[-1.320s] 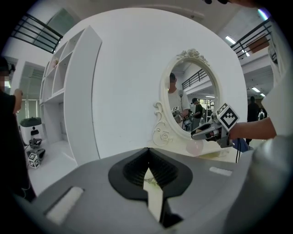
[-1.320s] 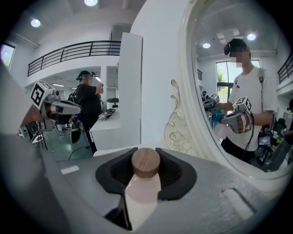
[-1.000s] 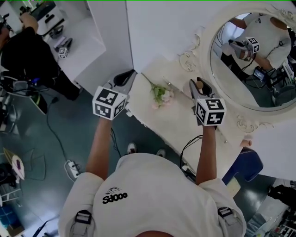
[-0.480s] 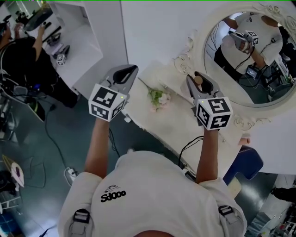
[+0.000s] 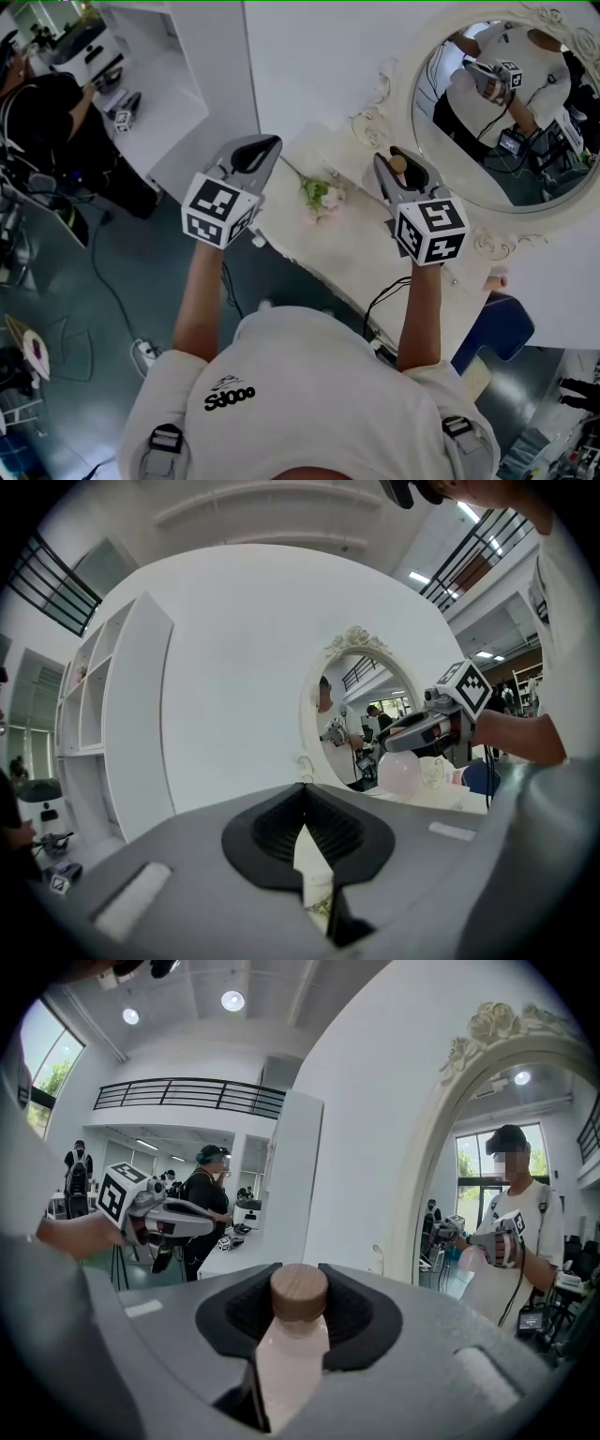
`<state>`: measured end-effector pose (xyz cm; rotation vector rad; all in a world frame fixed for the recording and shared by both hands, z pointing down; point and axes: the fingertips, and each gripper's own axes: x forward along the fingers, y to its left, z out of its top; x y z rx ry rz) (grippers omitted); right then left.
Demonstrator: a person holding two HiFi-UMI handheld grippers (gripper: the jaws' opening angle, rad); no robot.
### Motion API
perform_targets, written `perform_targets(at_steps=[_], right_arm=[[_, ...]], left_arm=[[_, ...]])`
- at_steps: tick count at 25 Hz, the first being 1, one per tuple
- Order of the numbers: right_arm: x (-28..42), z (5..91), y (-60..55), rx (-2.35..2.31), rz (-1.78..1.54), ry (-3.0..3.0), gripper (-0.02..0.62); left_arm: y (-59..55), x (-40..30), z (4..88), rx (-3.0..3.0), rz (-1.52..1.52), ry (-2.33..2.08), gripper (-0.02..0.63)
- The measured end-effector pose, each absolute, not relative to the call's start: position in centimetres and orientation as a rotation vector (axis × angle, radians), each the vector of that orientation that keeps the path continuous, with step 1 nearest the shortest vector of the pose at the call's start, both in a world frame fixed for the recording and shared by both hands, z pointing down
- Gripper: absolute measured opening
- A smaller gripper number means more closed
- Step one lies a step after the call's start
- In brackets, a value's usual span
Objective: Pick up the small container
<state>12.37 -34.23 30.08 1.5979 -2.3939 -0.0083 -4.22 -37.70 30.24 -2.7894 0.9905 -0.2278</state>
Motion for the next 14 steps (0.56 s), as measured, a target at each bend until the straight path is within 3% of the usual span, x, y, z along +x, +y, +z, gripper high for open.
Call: perform_targets(at_steps=[14], right_arm=[[11.56,30.15,-33.53,1.575,-0.012,-2.407,0.12]], left_arm=[[-37.31,-4.12,30.57,-2.798,-0.226,0.978,0.018]])
